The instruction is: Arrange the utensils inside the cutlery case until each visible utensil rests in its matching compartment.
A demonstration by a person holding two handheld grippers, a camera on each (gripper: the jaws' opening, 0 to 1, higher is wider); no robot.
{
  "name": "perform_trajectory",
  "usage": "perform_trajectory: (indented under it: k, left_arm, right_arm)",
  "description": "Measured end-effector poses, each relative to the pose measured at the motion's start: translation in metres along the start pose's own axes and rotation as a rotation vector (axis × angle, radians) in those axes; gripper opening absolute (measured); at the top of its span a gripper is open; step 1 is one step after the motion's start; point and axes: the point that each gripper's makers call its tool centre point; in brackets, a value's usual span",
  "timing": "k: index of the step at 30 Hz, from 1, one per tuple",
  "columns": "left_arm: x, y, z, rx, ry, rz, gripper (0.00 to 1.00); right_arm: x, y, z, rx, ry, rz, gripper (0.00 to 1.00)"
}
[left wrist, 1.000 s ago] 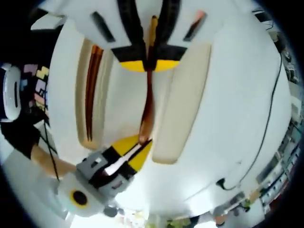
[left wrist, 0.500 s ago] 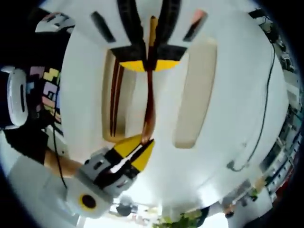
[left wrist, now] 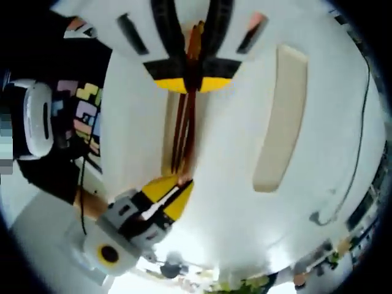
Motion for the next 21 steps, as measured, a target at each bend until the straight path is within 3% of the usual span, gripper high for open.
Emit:
perform_trajectory:
  k: [9,16,21]
  left_arm:
    - [-0.004,-0.009,0.014,0.011,-0.072,-0.033,0.06]
    - [-0.004,-0.011,0.018,0.015,-0.070,-0.040,0.06]
    - [0.004,-0.011,0.018,0.017,-0.026,-0.008,0.07]
  right_arm:
    - [0.008,-0.012,-0.002,0.070,0.035,0.052,0.03]
    - [0.014,-0.020,-0.003,0.109,0.060,0.114,0.03]
    - [0.016,-0.023,-0.002,0.129,0.091,0.188,0.03]
Point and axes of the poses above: the point that each gripper's makers call its tool centre point, and the gripper's own axes: z roughly forward along the fingers, x roughly to its left, y roughly out of its top, and after that the axes turned 11 degrees about -y, right-handed
